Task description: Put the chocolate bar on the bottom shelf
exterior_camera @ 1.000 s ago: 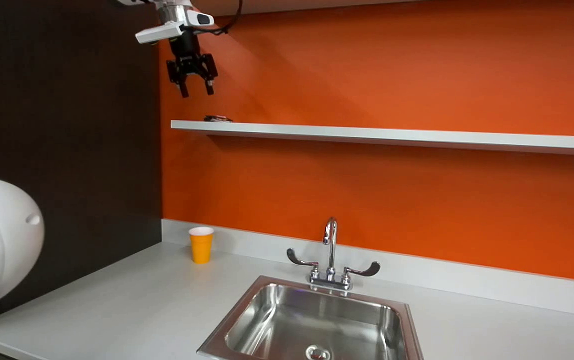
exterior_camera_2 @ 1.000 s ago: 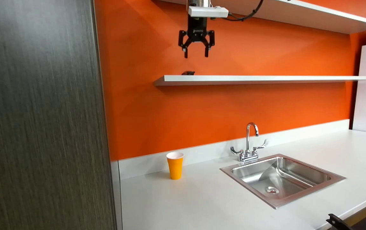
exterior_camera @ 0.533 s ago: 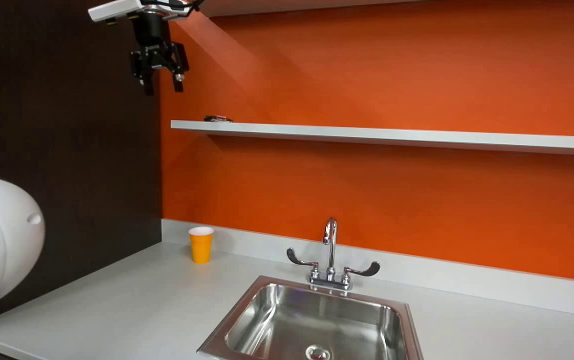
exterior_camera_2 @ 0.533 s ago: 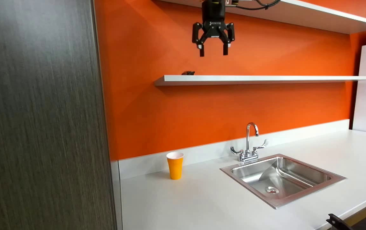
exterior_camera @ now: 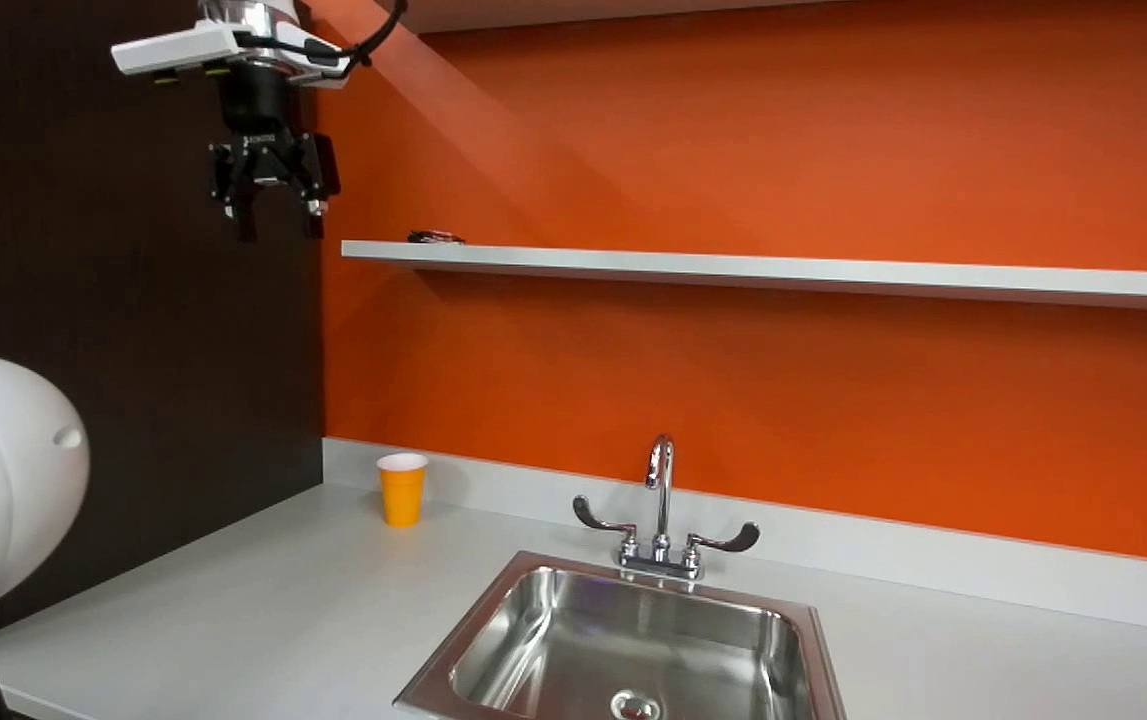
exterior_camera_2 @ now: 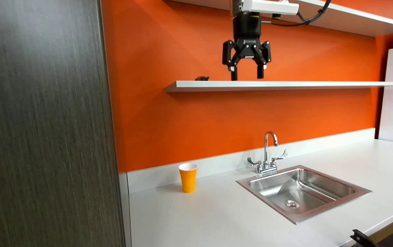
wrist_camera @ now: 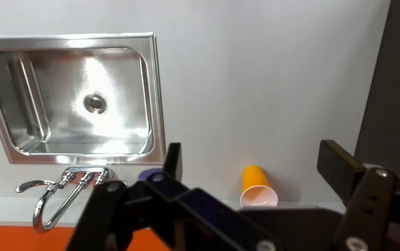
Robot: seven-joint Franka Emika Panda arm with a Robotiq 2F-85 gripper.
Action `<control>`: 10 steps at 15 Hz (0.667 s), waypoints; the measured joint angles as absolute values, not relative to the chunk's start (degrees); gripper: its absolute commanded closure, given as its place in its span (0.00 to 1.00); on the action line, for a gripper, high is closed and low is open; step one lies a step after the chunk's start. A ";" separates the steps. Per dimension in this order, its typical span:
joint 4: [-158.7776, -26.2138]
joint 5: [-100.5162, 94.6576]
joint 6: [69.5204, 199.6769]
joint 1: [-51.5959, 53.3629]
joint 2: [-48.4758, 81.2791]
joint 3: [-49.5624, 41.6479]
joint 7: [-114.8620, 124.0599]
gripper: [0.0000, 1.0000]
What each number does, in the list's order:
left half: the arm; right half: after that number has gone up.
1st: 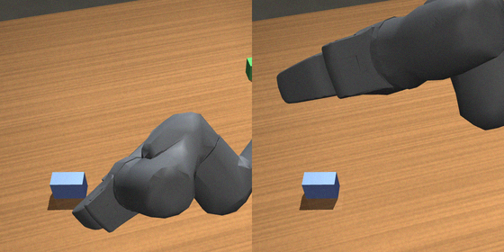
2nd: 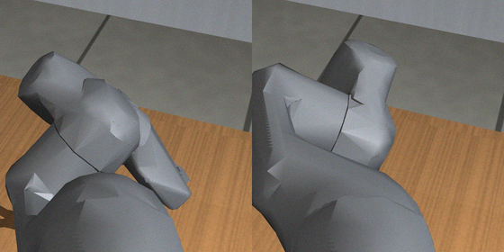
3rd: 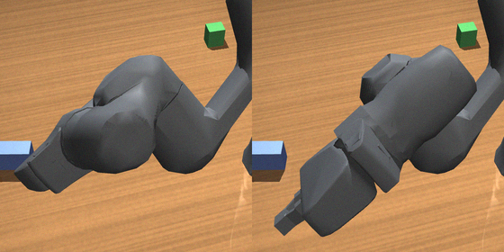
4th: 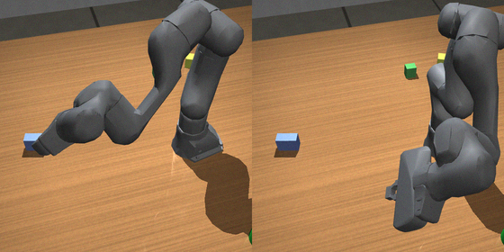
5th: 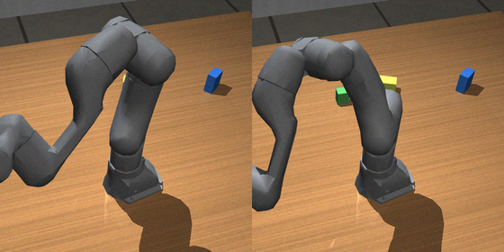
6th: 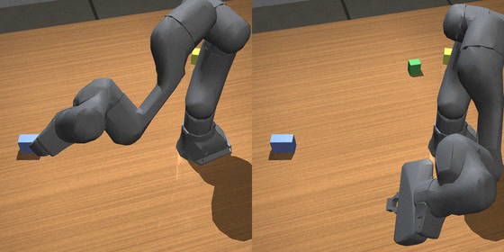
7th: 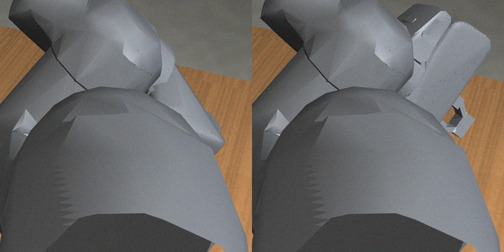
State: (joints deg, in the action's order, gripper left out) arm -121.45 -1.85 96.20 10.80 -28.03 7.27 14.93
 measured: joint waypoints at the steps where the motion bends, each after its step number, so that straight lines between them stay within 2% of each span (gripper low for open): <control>1: -123.79 -1.34 98.00 10.80 -29.01 7.19 13.92 0.00; 10: -139.09 0.78 113.34 10.40 -30.56 5.40 8.29 0.00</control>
